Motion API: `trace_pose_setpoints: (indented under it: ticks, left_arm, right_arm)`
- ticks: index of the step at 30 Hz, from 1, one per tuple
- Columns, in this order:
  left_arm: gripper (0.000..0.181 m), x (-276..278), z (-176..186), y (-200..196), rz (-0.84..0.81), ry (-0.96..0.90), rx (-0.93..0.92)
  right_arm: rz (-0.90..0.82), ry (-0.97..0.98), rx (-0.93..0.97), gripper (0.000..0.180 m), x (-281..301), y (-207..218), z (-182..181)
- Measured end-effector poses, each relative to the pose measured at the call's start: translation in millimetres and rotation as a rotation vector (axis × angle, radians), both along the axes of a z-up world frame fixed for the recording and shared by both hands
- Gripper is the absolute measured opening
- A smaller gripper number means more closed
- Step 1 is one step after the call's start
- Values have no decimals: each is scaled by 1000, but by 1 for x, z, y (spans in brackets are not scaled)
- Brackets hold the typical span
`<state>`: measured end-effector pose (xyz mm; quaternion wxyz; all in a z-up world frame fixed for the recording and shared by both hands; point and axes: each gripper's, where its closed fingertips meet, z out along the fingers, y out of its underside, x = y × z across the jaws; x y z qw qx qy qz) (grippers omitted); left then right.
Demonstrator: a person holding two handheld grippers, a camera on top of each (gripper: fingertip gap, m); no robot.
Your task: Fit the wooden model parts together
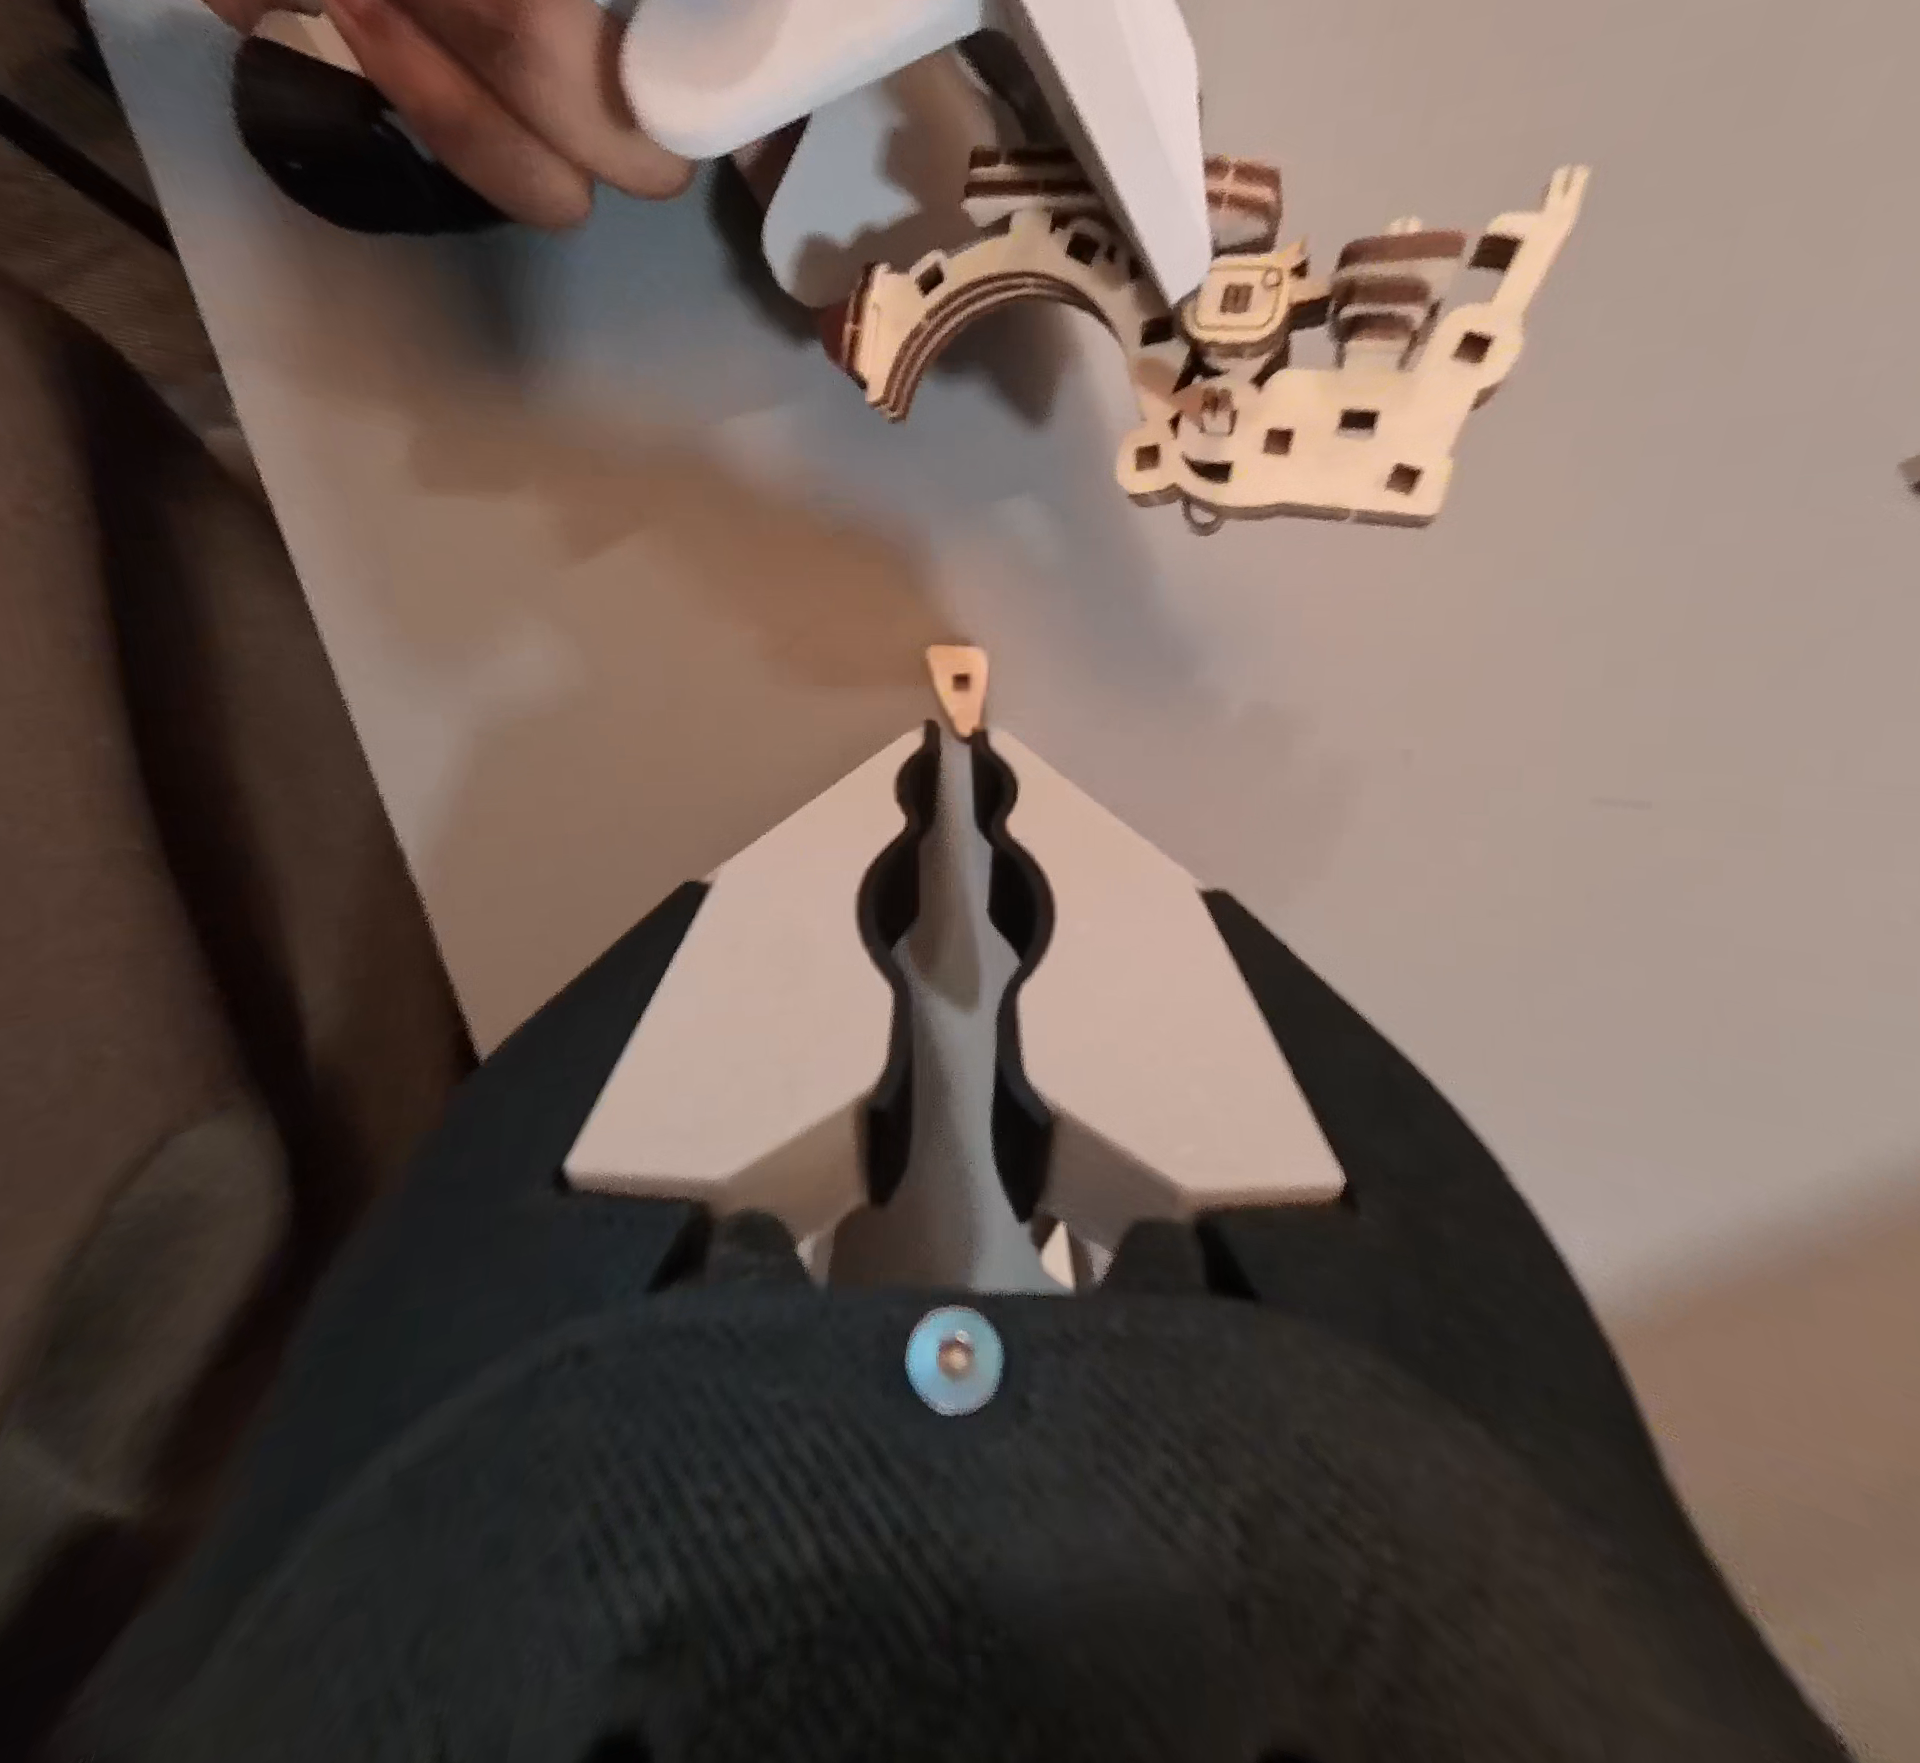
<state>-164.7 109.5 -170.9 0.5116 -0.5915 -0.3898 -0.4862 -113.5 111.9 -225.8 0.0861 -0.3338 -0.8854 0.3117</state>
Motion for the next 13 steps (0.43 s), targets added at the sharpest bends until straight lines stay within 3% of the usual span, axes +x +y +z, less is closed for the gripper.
trace_pose_setpoints:
  ticks: [1, 7, 13]
  left_arm:
    - [16, 0, 0, 0, 0, 0, 0]
    - [17, 0, 0, 0, -1, 1, 0]
    - [16, 0, 0, 0, -2, -1, 0]
  right_arm:
    - [9, -21, -15, 5, 4, -1, 0]
    - [-4, -22, -110, 11, 3, -3, 12]
    - [-38, -1, -44, 9, -5, -1, 1]
